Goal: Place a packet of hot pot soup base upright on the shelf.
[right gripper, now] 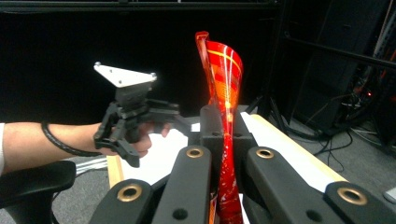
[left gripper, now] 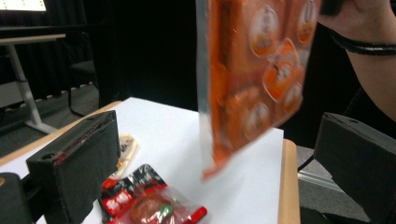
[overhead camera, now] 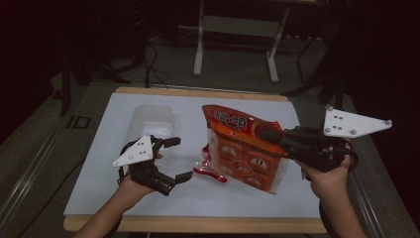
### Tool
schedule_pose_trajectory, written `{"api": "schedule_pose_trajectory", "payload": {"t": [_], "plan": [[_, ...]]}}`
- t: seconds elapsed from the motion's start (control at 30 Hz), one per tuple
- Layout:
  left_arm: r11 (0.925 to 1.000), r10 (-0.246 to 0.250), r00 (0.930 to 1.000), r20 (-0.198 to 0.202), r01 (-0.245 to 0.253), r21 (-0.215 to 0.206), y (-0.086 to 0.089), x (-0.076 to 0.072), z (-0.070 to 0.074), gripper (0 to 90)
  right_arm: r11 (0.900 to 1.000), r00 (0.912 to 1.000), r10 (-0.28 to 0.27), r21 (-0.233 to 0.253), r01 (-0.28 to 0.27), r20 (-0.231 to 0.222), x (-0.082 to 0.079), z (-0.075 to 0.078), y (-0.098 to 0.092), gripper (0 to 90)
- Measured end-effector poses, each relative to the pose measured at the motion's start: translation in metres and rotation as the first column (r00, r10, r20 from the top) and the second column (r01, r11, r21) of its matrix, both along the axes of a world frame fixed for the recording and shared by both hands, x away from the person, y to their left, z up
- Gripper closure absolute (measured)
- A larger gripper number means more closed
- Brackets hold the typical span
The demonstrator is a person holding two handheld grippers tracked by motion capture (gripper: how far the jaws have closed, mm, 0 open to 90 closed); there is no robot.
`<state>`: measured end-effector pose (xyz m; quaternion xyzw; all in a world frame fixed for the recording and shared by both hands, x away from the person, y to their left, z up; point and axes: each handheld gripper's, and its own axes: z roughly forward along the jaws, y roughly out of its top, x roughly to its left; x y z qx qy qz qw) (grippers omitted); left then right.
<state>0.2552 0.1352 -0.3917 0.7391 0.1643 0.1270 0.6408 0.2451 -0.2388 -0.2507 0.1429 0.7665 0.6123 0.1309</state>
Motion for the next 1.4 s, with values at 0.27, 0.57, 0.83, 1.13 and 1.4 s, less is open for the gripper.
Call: {"api": "schedule_pose_trajectory", "payload": {"t": [0.27, 0.57, 0.83, 1.13, 1.4], "plan": [[0.9977, -0.068, 0.9976, 0.011, 0.068, -0.006, -0.013, 0.012, 0.009, 2.9, 0.998, 0.9982, 0.058, 0.013, -0.058, -0.012, -0.003, -0.006, 0.013, 90.0], [0.9890, -0.147, 0.9889, 0.018, 0.147, -0.011, -0.023, 0.021, 0.015, 5.3, 0.995, 0.9946, 0.101, 0.008, -0.101, -0.024, -0.006, -0.012, 0.026, 90.0], [0.9757, -0.219, 0.9757, 0.002, 0.219, -0.001, -0.032, 0.024, 0.014, 15.1, 0.992, 0.9909, 0.130, 0.004, -0.130, -0.034, -0.007, -0.017, 0.031, 90.0], [0.9592, -0.282, 0.9589, -0.028, 0.282, -0.023, -0.039, 0.026, 0.010, 30.4, 0.990, 0.9888, 0.140, -0.003, -0.140, -0.051, -0.005, -0.025, 0.036, 90.0], [0.9528, -0.303, 0.9523, -0.033, 0.304, 0.004, -0.044, 0.028, 0.007, 55.7, 0.992, 0.9901, 0.126, -0.011, -0.127, -0.062, -0.001, -0.030, 0.035, 90.0]]}}
